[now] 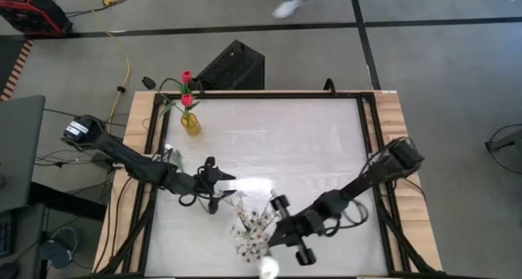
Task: Sort flowers into vase by color
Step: Put the bottom white tulip into the transparent vase
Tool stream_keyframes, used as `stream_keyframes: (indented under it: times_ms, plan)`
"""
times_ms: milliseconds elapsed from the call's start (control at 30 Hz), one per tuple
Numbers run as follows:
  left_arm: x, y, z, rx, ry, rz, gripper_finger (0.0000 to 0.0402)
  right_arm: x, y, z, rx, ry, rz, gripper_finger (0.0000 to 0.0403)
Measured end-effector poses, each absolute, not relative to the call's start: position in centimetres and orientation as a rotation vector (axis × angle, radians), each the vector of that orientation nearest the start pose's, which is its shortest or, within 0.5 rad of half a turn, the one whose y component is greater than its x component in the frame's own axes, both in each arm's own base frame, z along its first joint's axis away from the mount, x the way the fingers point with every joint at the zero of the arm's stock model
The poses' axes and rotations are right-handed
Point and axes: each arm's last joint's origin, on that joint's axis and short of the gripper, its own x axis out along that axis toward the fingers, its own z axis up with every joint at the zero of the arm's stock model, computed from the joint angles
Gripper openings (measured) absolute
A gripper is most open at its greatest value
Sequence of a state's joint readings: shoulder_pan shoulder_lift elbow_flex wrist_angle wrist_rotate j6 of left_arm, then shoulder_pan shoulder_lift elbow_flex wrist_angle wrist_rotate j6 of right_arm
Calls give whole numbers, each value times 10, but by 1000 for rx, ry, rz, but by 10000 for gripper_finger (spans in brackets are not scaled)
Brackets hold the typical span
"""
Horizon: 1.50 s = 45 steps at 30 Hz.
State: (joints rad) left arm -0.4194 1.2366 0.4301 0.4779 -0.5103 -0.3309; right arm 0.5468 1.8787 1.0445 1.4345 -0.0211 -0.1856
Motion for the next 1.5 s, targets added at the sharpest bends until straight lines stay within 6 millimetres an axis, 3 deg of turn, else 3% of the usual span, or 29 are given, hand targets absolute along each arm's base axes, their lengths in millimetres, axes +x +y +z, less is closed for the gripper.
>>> stream_keyframes:
  times_ms: [233,367,600,800,933,1200,1333,1500]
  plan:
    - [203,-73,210,-104,232,192,212,283,169,316,-83,-572,314,17]
    - [189,-64,237,-52,133,261,212,268,143,335,-108,-517,150,17]
    - [173,-56,314,43,-37,304,212,276,91,344,-95,-422,5,17]
    - [197,-65,352,87,-94,176,212,298,63,326,-76,-345,-82,17]
    - [232,-72,362,157,-59,211,212,306,62,316,-75,-316,-85,17]
    - [292,-75,378,183,-47,334,212,302,77,317,-105,-325,-44,17]
    - [303,-79,380,184,-54,262,212,298,88,317,-118,-324,-34,17]
    - [299,-84,379,204,-17,222,212,295,96,318,-153,-331,-42,17]
